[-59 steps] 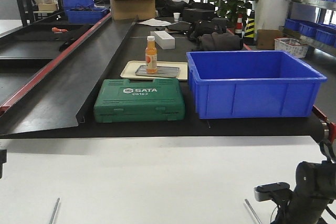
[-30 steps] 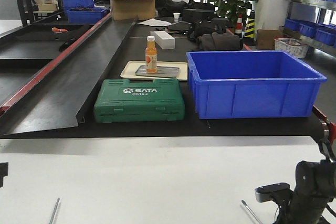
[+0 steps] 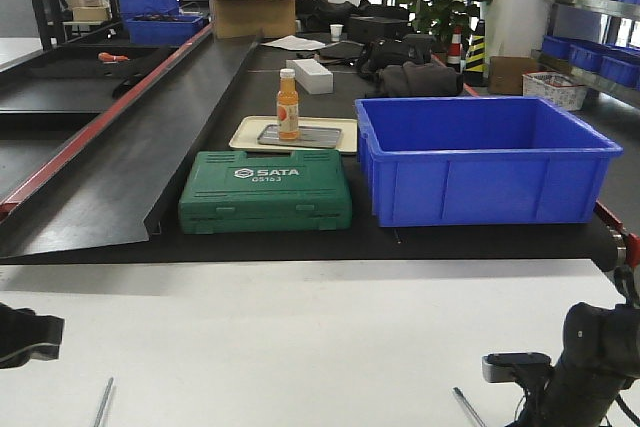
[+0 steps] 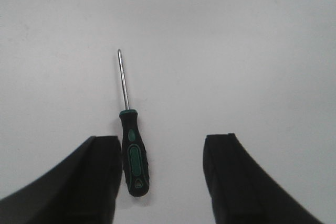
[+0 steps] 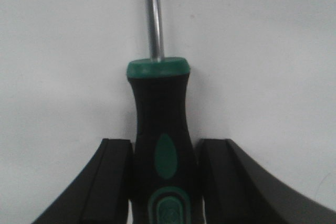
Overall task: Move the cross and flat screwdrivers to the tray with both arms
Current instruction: 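Lower the left gripper onto the cross screwdriver handle and close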
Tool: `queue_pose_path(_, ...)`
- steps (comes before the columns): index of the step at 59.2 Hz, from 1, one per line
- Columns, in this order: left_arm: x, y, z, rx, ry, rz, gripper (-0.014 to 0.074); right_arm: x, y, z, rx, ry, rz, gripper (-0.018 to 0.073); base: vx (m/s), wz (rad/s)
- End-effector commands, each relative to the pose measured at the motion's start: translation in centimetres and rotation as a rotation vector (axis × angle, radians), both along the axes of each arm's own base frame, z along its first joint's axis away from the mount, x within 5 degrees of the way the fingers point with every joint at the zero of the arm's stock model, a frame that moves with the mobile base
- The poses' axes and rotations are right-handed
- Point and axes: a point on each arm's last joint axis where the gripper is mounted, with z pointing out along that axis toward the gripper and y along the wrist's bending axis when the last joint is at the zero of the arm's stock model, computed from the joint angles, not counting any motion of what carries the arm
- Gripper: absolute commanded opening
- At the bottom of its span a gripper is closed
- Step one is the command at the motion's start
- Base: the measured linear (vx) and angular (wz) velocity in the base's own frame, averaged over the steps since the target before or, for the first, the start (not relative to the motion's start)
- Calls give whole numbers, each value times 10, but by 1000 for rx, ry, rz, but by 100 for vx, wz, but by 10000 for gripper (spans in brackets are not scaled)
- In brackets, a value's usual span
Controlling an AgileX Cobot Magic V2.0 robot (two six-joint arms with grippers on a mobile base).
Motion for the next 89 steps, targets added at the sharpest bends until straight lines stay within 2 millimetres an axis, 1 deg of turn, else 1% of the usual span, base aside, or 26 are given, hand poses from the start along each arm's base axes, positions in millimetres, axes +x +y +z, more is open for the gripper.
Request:
queue_pose_path(1,25,-1,4,-15,-23,29,481,-1,2,11,32,1,-18,-9,0,0)
queue_pose_path(3,34,-1,-5,-19,7,43,481,-1,3,11,35,4,-20,-9,0,0)
queue_pose_path(8,49,0,-23,-21,63,66,481,-1,3,11,43,7,-26,-8,0,0)
queue_pose_path(11,59,-1,-40,-19,109,68,481,-1,3,11,44,10,-25,-8,0,0)
queue_pose_path(17,70,-1,-67,-13,175,69,481,-2,3,11,44,14,-25,-8,0,0)
queue_pose_path(20,75,-2,-84,-10,222,71,481,-2,3,11,44,14,-26,-8,0,0)
queue_pose_path(28,84,-2,-117,-3,303,72,481,-2,3,11,44,15,-26,-8,0,0)
queue_pose_path(30,85,-3,-122,-2,310,72,481,-2,3,11,44,15,-26,-8,0,0)
queue_pose_path(35,89,-4,-132,1,318,73,481,-2,3,11,44,15,-26,-8,0,0)
queue_pose_path(42,92,-6,-142,1,325,71,481,-2,3,11,44,16,-25,-8,0,0)
queue_pose_path(66,91,-10,-170,13,429,57,477,-2,3,11,44,14,-26,-8,0,0)
queue_pose_path(73,89,-10,-177,15,468,53,444,-2,3,11,45,19,-33,-8,0,0)
queue_pose_path(80,88,-10,-181,19,492,48,386,-2,3,11,45,23,-32,-8,0,0)
queue_pose_path(86,87,-10,-182,23,503,40,317,-3,3,11,46,26,-32,-8,0,0)
queue_pose_path(89,87,-9,-182,30,508,34,268,-3,3,11,46,27,-31,-8,0,0)
